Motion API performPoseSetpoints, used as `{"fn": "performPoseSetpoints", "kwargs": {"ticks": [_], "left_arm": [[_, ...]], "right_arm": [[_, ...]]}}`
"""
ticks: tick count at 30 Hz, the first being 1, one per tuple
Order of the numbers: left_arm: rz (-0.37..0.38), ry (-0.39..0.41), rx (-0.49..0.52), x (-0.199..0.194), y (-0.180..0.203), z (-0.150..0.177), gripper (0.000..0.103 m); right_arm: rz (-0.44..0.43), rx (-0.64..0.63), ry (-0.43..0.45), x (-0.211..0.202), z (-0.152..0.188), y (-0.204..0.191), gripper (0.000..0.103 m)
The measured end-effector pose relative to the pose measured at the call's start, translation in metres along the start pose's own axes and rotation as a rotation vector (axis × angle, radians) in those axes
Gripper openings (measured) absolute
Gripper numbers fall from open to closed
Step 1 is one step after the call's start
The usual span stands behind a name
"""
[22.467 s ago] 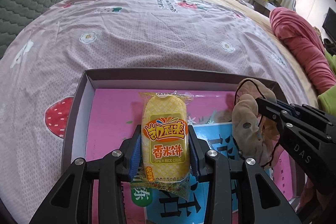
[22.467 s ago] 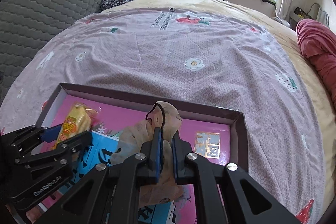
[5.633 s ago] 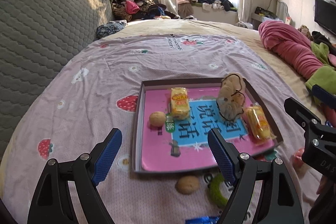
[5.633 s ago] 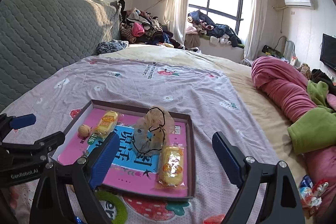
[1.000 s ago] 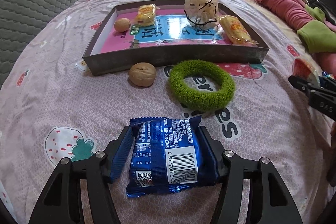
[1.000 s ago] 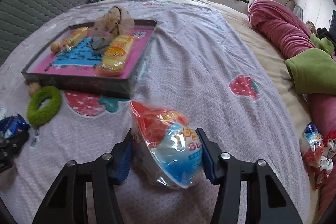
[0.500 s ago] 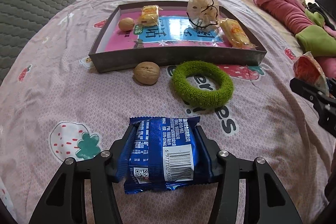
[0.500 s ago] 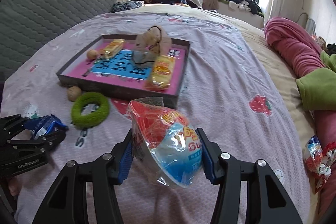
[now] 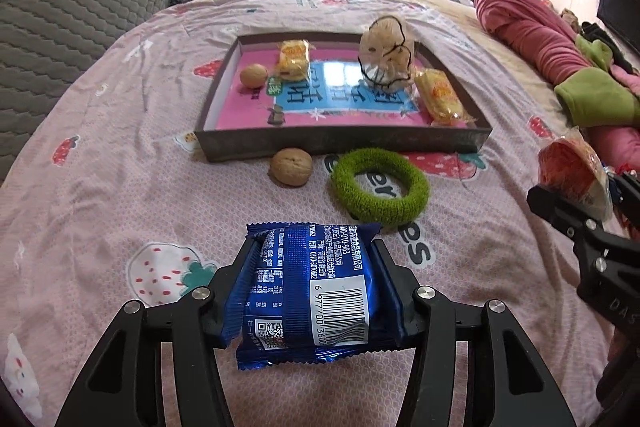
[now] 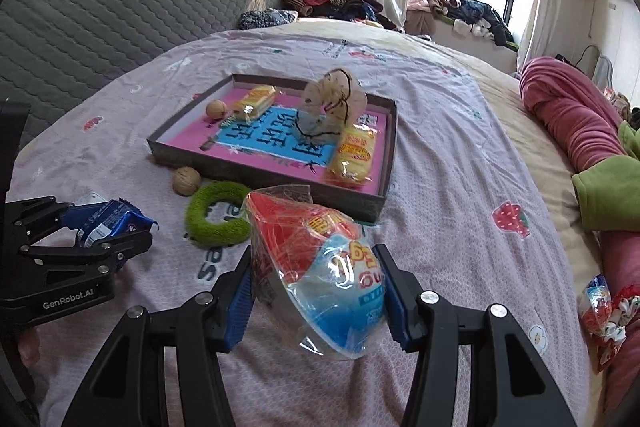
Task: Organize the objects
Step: 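Grasp the blue biscuit packet with the left tool while the right tool grasps the candy egg, then carry the biscuit packet and candy egg over the tray with both tools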
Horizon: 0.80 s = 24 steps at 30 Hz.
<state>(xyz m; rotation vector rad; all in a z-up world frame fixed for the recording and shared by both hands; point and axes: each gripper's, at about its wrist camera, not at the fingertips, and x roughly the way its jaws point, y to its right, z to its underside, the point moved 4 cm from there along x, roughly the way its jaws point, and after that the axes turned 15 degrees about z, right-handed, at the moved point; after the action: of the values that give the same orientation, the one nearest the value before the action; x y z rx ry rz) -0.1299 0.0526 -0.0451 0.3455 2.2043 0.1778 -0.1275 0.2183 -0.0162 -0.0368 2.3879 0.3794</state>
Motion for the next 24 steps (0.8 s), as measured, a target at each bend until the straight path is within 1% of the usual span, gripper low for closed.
{"fn": "performPoseSetpoints", "kwargs": {"ticks": [8, 13, 24], "left_arm": [[0.004, 0.051, 0.000, -0.032, 0.002, -0.014, 0.057], [0.000, 0.076, 0.006, -0.054, -0.001, -0.024, 0.057], [-0.033, 0.138, 0.021, -0.088, -0.017, -0.055, 0.057]], "right_arm": [[-0.023, 0.003, 0.055, -0.034, -0.015, -0.017, 0.056], [-0.044, 0.021, 0.070, -0.046, -0.021, -0.023, 0.056], [-0.059, 0.045, 0.127, -0.068, -0.056, -0.031, 0.056]]}}
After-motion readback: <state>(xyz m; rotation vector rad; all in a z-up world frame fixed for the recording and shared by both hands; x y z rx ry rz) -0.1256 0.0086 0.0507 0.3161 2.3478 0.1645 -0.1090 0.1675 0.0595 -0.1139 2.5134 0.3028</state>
